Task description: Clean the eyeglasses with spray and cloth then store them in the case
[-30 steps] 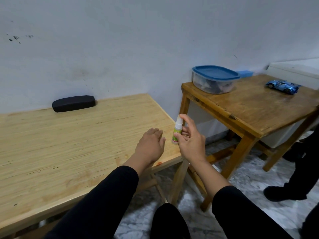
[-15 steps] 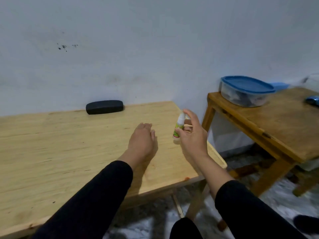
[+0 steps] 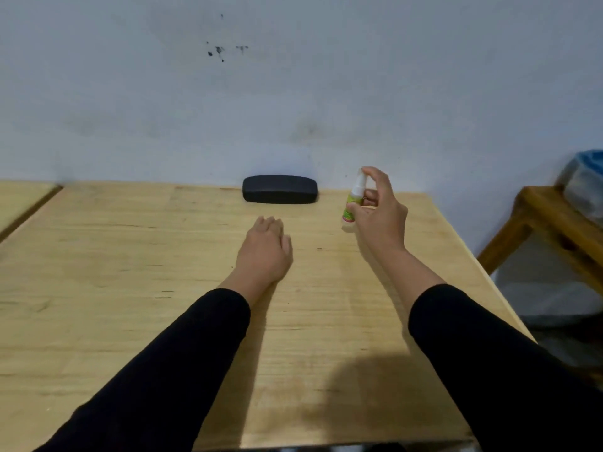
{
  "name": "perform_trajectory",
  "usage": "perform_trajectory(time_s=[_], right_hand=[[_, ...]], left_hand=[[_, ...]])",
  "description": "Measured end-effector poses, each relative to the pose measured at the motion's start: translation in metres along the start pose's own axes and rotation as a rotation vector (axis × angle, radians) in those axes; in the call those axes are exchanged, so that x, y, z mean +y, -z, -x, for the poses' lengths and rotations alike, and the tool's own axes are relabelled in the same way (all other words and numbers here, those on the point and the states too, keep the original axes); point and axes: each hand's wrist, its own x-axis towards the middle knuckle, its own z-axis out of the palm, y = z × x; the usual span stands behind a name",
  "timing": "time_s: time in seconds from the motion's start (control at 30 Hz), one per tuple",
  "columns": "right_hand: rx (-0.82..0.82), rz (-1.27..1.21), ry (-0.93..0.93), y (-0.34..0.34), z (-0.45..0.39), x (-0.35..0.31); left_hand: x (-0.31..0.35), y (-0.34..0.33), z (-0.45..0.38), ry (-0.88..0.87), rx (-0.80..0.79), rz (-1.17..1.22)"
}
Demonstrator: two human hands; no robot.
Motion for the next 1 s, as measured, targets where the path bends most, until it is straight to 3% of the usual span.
perform_trajectory(time_s=[0.4, 1.0], right_hand=[[-0.016, 0.009, 0.007, -0.062, -0.083, 0.023], [-0.090, 0.111, 0.137, -0.074, -0.093, 0.040]], left_hand=[[-0.001, -0.006, -0.005, -0.023, 0.051, -0.050], [-0.005, -0.011, -0.008, -0.012, 0.044, -0.029]])
